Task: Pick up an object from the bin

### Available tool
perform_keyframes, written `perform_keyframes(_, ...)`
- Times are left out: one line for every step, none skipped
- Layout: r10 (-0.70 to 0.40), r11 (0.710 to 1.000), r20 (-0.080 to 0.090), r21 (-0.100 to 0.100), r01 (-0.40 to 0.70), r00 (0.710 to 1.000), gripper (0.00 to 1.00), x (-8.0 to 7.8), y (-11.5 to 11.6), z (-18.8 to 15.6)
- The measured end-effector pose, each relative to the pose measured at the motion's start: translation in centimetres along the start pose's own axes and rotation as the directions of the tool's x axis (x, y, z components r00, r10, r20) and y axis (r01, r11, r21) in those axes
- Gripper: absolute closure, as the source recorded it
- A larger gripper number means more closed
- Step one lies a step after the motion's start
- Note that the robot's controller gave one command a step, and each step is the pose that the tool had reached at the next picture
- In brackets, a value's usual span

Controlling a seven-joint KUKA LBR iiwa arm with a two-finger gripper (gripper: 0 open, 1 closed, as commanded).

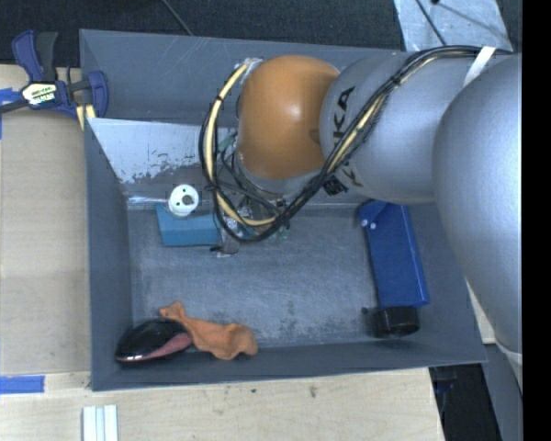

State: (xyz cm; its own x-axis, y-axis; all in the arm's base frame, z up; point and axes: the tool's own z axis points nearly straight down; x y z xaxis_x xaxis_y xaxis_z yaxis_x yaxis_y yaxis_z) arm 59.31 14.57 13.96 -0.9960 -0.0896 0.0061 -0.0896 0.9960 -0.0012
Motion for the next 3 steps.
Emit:
perform_keyframes(-0.001, 1.0, 0.002, 0.0, 0.001, 1.0, 1.0, -0.6, 0.4, -0.6)
perform_keyframes(0.001, 1.0, -0.002, 0.001, -0.001, 1.0, 1.0, -0.4, 0.9, -3.1)
perform_keyframes(-0.003, 1.0, -0.003, 0.001, 0.003, 1.0, 1.0, 0.1, 1.1, -8.5)
